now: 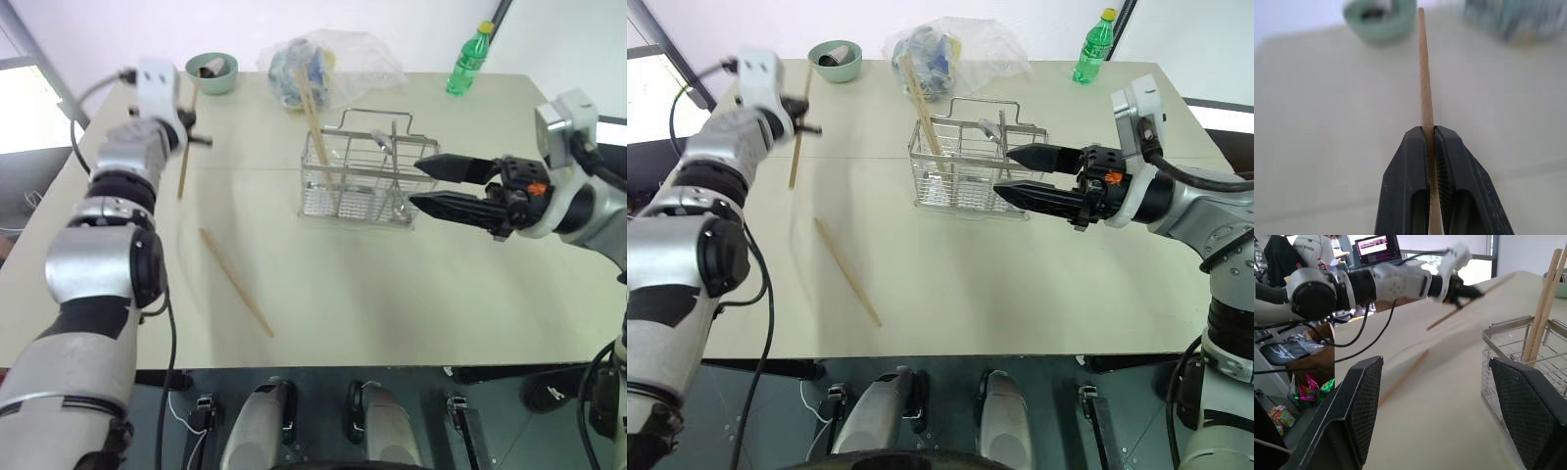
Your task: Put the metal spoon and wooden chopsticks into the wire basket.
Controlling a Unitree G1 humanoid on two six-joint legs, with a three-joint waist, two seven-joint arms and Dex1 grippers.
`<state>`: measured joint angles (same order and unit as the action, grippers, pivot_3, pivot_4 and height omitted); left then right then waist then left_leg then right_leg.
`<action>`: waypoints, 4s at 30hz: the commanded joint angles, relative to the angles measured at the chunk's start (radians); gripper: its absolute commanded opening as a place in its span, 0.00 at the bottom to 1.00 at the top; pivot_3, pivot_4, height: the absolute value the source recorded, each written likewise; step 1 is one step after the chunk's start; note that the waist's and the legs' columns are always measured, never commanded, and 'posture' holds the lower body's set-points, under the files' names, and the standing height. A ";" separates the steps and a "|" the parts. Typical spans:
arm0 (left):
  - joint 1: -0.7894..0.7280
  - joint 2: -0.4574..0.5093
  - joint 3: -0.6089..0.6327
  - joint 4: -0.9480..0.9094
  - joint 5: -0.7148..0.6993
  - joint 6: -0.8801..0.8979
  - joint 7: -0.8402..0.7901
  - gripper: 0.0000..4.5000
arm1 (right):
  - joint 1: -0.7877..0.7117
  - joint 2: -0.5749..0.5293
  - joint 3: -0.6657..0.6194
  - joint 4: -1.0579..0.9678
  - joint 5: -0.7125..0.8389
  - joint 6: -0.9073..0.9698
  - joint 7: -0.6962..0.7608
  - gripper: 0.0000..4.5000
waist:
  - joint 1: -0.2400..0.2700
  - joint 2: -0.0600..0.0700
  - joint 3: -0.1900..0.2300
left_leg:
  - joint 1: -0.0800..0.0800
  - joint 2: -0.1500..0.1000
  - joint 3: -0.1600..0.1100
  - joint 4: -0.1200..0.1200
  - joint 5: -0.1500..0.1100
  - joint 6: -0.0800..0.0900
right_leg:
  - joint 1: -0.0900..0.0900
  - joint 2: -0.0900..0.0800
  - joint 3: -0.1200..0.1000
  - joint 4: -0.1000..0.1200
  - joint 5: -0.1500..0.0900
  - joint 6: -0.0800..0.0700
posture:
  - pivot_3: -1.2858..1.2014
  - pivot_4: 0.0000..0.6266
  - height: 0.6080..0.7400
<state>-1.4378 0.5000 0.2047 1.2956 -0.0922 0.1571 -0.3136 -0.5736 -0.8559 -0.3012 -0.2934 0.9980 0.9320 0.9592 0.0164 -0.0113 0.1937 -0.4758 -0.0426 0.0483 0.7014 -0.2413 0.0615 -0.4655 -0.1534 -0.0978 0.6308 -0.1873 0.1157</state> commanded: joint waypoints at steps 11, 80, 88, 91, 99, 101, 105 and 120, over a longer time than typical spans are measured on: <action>-0.089 -0.325 0.210 -0.531 -0.404 0.074 -0.021 0.01 | -0.002 -0.017 -0.052 -0.009 0.048 0.014 -0.064 0.79 | -0.001 0.000 0.000 | 0.002 0.000 0.001 0.001 0.003 -0.003 | 0.004 0.002 0.000 0.000 0.001 0.001 | 0.52 0.24 0.59; 0.455 -0.620 0.455 -1.417 0.033 1.457 0.786 0.00 | 0.036 0.045 -0.036 0.058 0.025 -0.073 -0.161 0.79 | 0.050 0.002 -0.002 | 0.000 0.000 0.000 0.015 -0.005 0.003 | 0.006 0.004 0.001 0.001 0.003 0.004 | 0.52 0.24 0.59; 0.359 -0.365 0.367 -1.240 0.031 1.058 0.650 0.00 | 0.042 0.036 -0.049 0.063 0.023 -0.071 -0.166 0.79 | 0.034 0.002 -0.002 | -0.001 0.000 0.000 0.014 -0.002 -0.002 | 0.003 0.004 0.001 0.002 0.003 0.004 | 0.52 0.24 0.59; 0.263 -0.282 0.374 -1.083 -0.002 0.693 0.587 0.00 | 0.034 0.024 -0.062 0.070 0.029 -0.058 -0.167 0.79 | 0.040 0.001 -0.002 | -0.001 0.000 0.000 0.014 -0.002 -0.002 | 0.004 0.004 0.001 0.001 0.003 0.004 | 0.52 0.24 0.59; -0.079 -0.263 0.457 -0.682 -0.286 0.093 0.307 0.00 | 0.017 0.017 -0.078 0.070 0.038 -0.028 -0.195 0.79 | 0.049 0.001 -0.002 | -0.003 0.000 0.001 0.014 -0.003 -0.001 | 0.004 0.002 0.001 -0.001 0.004 0.004 | 0.52 0.24 0.59; -0.134 -0.276 0.459 -0.595 -0.348 0.065 0.234 0.00 | 0.017 0.020 -0.083 0.060 0.045 -0.021 -0.205 0.79 | 0.048 0.001 -0.002 | -0.003 0.000 0.002 0.014 -0.003 -0.001 | 0.004 0.002 0.001 -0.002 0.004 0.004 | 0.52 0.24 0.59; -0.196 -0.314 0.392 -0.458 -0.374 0.010 0.111 0.00 | 0.038 0.022 -0.104 0.032 0.064 -0.014 -0.230 0.79 | 0.045 0.001 -0.002 | -0.002 0.000 0.003 0.014 -0.001 0.002 | 0.005 0.003 0.001 -0.001 0.004 0.005 | 0.52 0.24 0.59; -0.052 -0.500 0.021 -0.360 -0.140 -0.231 -0.067 0.00 | 0.139 0.017 -0.195 -0.049 0.127 -0.018 -0.324 0.79 | 0.046 0.001 -0.002 | -0.002 0.000 0.004 0.015 -0.006 0.011 | 0.005 0.003 0.001 -0.001 0.005 0.006 | 0.52 0.24 0.59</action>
<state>-1.4857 -0.0014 0.2627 0.9789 -0.2634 -0.0359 -0.3664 -0.4313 -0.8222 -0.4531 -0.3119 1.1068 0.9284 0.6403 0.0621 -0.0107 0.1922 -0.4776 -0.0427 0.0518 0.7167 -0.2469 0.0728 -0.4606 -0.1506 -0.0969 0.6297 -0.1826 0.1214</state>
